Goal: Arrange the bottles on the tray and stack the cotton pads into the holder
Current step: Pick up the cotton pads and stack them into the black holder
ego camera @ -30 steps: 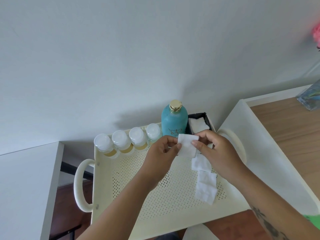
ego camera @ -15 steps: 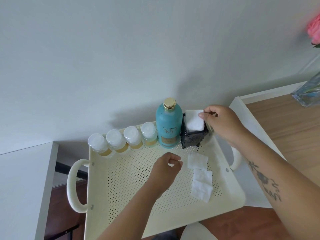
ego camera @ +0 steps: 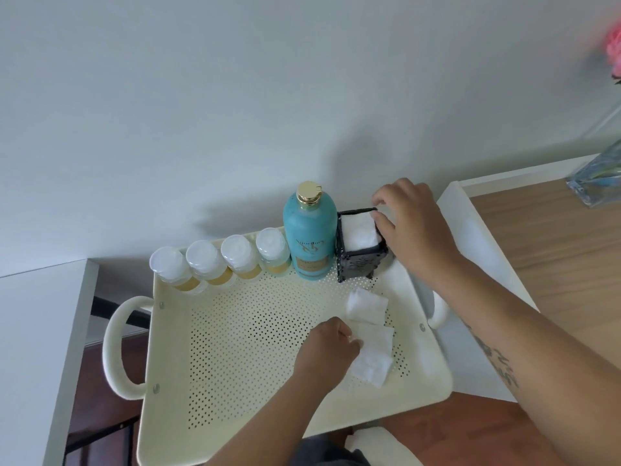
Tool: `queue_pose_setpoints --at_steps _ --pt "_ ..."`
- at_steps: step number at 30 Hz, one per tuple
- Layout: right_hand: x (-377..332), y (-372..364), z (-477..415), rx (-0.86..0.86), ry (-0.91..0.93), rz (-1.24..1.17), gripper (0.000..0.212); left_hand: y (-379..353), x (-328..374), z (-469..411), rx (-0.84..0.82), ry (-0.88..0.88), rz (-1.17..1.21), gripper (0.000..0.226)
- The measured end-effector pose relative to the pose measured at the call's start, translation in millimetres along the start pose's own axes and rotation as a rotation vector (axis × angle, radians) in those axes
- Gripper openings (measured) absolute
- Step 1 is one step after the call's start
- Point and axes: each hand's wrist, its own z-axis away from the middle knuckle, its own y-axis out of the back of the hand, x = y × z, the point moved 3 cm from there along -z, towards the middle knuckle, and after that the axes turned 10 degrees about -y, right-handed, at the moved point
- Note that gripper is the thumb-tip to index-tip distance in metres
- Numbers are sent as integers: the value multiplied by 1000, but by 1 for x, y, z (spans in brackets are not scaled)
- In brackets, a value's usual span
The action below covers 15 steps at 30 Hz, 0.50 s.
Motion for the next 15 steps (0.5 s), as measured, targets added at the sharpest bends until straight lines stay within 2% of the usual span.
queue_pose_setpoints --at_steps 3,6,8,11,15 --pt "1 -2 6 -27 115 35 12 -8 4 -1 41 10 -83 13" --pt "5 -11 13 -121 162 70 18 -13 5 -2 65 25 -115 8" --pt "9 -18 14 -184 172 119 24 -13 5 -2 81 26 -116 13" --pt "11 -21 13 -215 182 161 36 -12 5 1 102 13 -41 19" --pt "10 -23 14 -225 227 197 47 -3 -1 10 157 28 92 9"
